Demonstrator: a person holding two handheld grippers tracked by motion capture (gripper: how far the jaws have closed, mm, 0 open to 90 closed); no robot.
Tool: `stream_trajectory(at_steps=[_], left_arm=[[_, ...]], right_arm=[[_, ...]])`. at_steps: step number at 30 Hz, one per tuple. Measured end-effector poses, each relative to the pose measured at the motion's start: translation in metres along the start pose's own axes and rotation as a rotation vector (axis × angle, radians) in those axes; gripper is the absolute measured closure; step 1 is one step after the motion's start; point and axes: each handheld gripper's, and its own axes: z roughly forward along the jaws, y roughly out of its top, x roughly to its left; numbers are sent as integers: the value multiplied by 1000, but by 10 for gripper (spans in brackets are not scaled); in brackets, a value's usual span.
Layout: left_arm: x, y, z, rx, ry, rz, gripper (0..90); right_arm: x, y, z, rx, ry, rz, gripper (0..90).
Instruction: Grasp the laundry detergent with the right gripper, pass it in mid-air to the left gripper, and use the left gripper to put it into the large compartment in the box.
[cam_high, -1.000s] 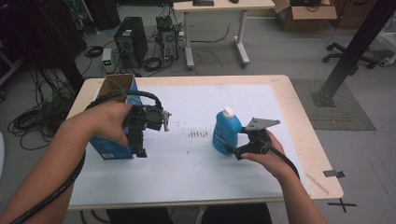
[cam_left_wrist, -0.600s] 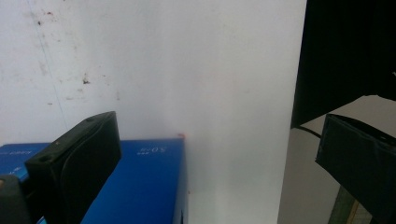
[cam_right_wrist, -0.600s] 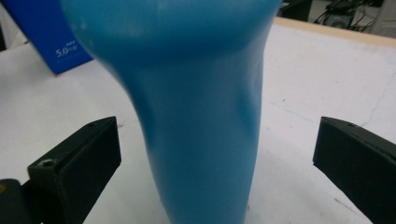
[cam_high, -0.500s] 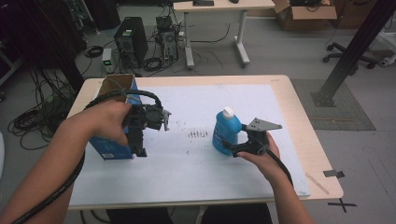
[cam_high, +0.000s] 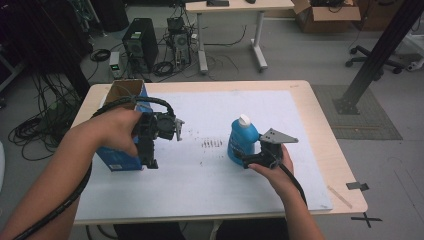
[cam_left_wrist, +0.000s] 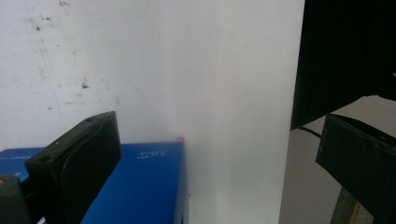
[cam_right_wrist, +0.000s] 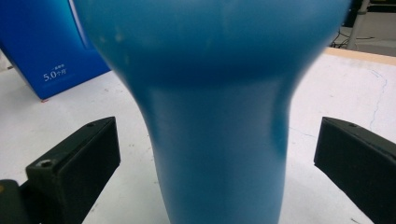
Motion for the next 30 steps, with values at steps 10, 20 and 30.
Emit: stream_trajectory(at_steps=[10,20,30], left_arm=[[0,-2,-1,-1,2,-3,4],[-1,-3,-2,-2,5,-10,4],[-1,-3,-4,-1,9,-10,4]], right_arm=[[2,-6,7,-26,-29,16,1],[0,-15,9,-56,-61,24,22],[2,-19,12,-69,-75,19,80]])
